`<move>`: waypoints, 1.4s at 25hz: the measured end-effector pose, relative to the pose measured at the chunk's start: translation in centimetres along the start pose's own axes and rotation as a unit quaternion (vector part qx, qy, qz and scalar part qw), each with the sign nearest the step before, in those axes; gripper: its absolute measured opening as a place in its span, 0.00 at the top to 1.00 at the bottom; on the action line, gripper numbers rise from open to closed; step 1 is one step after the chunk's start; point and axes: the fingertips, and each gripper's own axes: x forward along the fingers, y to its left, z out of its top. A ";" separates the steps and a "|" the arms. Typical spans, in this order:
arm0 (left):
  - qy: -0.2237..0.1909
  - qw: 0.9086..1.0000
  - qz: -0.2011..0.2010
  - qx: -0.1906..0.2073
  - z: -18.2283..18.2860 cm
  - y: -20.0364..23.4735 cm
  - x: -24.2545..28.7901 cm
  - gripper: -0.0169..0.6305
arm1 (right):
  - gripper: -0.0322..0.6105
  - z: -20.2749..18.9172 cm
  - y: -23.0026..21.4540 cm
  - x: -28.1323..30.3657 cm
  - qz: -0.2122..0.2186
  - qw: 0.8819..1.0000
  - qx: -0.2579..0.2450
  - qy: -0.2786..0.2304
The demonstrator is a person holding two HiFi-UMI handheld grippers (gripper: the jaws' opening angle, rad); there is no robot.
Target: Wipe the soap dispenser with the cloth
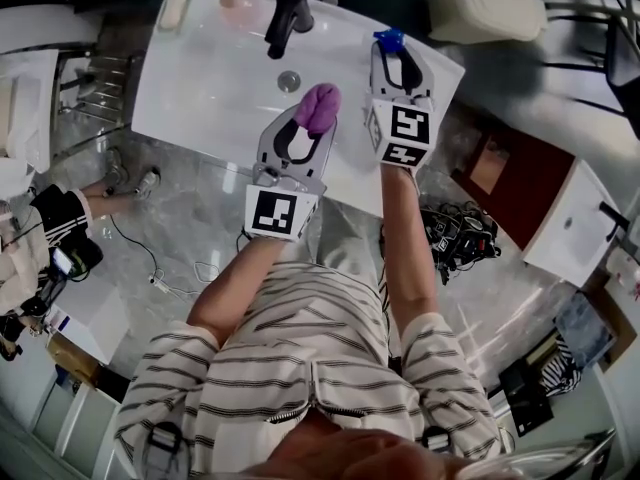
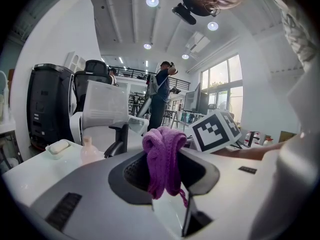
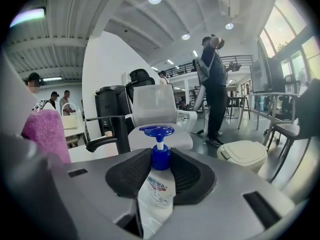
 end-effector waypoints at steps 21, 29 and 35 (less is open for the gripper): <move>-0.025 0.999 -0.030 0.021 5.1 -2.6 -4.0 0.77 | 0.75 8.8 3.2 -9.5 0.061 0.998 0.005 -0.033; -0.026 0.998 -0.052 0.032 7.8 -3.8 -6.1 0.77 | 0.75 12.6 6.1 -14.0 0.080 0.996 -0.007 -0.050; -0.031 0.997 -0.064 0.034 9.7 -4.3 -7.9 0.77 | 0.74 14.7 8.1 -17.0 0.093 0.994 -0.023 -0.057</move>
